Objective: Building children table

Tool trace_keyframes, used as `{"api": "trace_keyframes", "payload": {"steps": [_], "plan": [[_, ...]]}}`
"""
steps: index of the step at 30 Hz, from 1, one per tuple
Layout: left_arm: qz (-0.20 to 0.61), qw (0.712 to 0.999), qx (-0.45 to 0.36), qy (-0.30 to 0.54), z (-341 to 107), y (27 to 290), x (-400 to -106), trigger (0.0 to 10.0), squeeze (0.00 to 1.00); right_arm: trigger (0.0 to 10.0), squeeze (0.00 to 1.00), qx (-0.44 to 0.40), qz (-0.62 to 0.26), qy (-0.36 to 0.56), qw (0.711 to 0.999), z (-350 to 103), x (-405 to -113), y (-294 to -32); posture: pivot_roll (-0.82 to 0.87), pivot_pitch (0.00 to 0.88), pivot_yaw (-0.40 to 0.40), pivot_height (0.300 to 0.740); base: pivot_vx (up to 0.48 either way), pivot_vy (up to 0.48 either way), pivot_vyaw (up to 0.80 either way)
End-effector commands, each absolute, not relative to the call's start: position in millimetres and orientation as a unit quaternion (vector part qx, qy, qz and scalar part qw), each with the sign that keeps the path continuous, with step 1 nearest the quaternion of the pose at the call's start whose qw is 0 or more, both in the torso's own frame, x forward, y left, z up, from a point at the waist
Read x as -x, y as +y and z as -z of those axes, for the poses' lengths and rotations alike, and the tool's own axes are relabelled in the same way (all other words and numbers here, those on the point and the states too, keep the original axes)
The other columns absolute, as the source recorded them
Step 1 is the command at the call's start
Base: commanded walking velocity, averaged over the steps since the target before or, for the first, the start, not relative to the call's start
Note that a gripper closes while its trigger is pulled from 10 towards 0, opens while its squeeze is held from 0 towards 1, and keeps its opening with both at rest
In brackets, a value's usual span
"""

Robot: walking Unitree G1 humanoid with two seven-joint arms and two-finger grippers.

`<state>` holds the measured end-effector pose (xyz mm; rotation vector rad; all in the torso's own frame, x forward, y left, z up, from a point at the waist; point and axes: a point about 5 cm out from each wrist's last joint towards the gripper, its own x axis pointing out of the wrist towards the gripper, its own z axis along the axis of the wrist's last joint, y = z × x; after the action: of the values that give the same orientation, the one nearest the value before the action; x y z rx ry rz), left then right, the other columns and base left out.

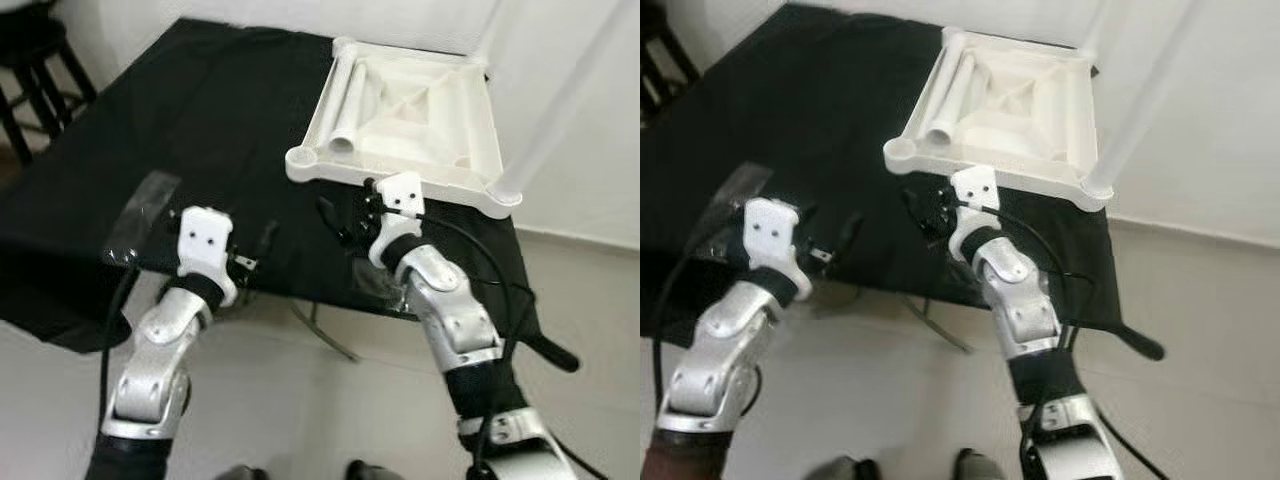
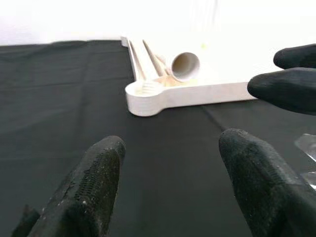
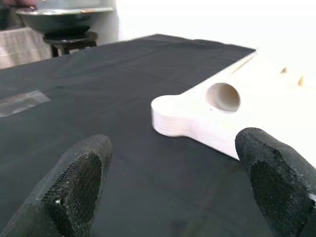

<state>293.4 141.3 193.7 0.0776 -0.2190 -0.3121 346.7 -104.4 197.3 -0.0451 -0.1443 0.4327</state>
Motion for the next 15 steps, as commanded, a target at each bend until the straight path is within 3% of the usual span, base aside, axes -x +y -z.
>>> {"api": "trace_keyframes", "payload": {"steps": [1,15], "plan": [[0.165,0.980,-0.032,-0.109,-192.8,137.6,-290.8,10.0,0.00,10.0,0.00,0.018,-0.214,-0.069,0.974,-195.2,-345.7,-106.6,0.04,0.182,-0.081,0.740,0.304,0.000,0.00],[0.170,0.979,-0.034,-0.110,-193.0,137.8,-290.3,10.0,0.00,10.0,0.00,0.011,-0.237,-0.078,0.968,-203.3,-345.3,-108.3,0.04,0.185,-0.080,0.740,0.326,0.000,-0.06]]}}
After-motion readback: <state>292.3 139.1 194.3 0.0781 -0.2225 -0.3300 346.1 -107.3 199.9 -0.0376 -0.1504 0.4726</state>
